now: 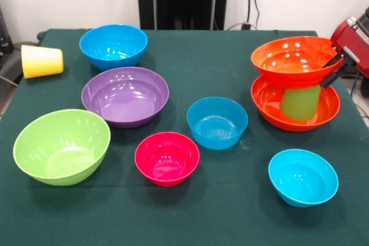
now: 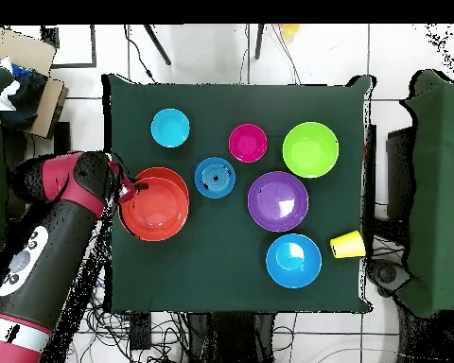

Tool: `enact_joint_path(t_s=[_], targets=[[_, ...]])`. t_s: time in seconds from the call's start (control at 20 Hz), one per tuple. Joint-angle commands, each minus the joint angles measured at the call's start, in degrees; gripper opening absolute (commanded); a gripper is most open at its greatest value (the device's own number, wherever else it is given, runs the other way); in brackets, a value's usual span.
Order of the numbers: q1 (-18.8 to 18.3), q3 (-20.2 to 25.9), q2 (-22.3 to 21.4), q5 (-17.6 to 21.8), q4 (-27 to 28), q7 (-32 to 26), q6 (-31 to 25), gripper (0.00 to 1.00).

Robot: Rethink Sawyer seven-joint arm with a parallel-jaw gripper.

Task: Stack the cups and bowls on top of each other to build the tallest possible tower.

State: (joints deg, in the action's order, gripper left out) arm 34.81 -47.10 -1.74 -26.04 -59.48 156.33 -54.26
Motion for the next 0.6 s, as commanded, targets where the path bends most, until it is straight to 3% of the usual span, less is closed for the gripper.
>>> enact_joint_path(t_s=[0.05,0.6], targets=[[-1.79,4.01,-0.35,2.31,0.72,5.93,-3.04,0.0],[-1.76,3.92,-0.31,2.3,0.86,6.03,-3.4,0.0]])
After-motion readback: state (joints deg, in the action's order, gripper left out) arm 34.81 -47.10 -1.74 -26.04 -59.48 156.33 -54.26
